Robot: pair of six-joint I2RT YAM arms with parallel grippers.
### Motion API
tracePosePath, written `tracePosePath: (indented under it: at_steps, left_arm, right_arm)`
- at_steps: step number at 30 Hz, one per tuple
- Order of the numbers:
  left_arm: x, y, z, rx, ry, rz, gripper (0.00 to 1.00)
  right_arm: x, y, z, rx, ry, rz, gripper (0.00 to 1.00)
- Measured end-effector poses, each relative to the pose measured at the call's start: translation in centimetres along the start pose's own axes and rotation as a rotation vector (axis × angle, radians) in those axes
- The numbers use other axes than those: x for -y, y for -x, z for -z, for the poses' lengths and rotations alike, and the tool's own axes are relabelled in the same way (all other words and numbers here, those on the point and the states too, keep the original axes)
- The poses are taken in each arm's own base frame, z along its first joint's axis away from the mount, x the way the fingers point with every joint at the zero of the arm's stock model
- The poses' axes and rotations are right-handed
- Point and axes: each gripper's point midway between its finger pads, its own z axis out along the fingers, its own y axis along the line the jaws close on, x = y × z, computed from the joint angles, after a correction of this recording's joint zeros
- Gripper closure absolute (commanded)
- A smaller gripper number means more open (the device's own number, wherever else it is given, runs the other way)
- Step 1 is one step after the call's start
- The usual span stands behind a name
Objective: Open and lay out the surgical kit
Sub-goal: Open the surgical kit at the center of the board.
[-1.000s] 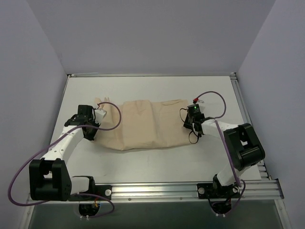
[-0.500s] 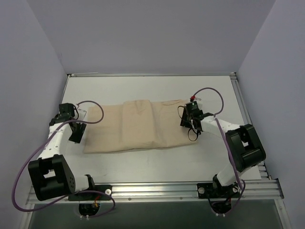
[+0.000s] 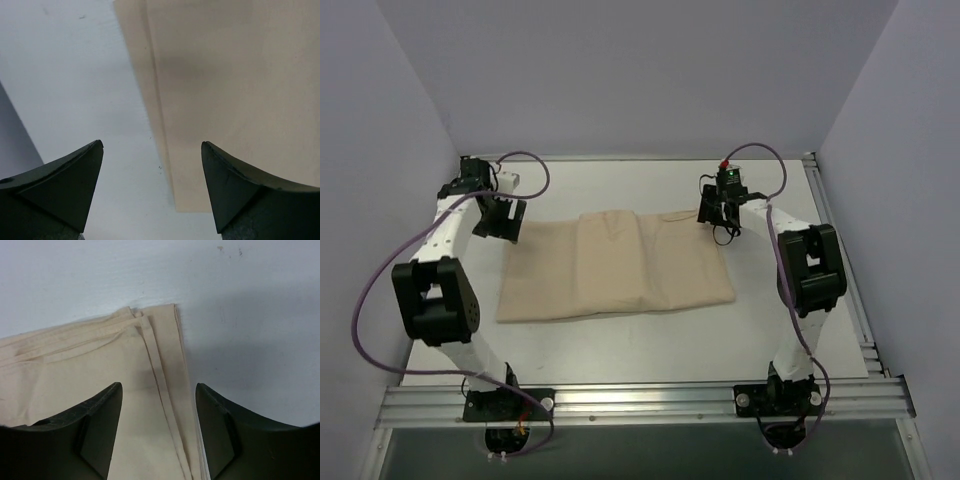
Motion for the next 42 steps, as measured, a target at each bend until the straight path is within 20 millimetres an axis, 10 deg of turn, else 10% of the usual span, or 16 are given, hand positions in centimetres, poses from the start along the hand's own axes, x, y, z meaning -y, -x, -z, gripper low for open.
tracePosePath:
  at_steps: [9,20,33,36,42]
  left_arm:
    - [0.7,-0.4,-9.4,-0.192,-0.034,0.061,0.18]
    - [2.1,-0.4,-12.6,-0.271,-0.088,0.101,0.97]
    - [-1.6,3.4,-14.2,-0.205,-0.019,0.166,0.96]
    - [-2.2,4.2,-14.2,-0.181,-0.026,0.176,0.66]
    - [-3.2,4.7,-13.9,-0.158,-0.029,0.177,0.53]
  right_arm:
    - [0.5,-2.2,-3.7,-0.117,0.041,0.029,0.63]
    - [0.2,-1.8,-4.8,-0.114,0.073,0.002,1.0]
    - [-0.8,-1.5,-5.2,-0.049,0.107,-0.17,1.0]
    - [-1.4,-1.5,-5.2,-0.047,0.133,-0.183,0.98]
    - [-1.2,-1.5,-5.2,-0.047,0.129,-0.163,0.82]
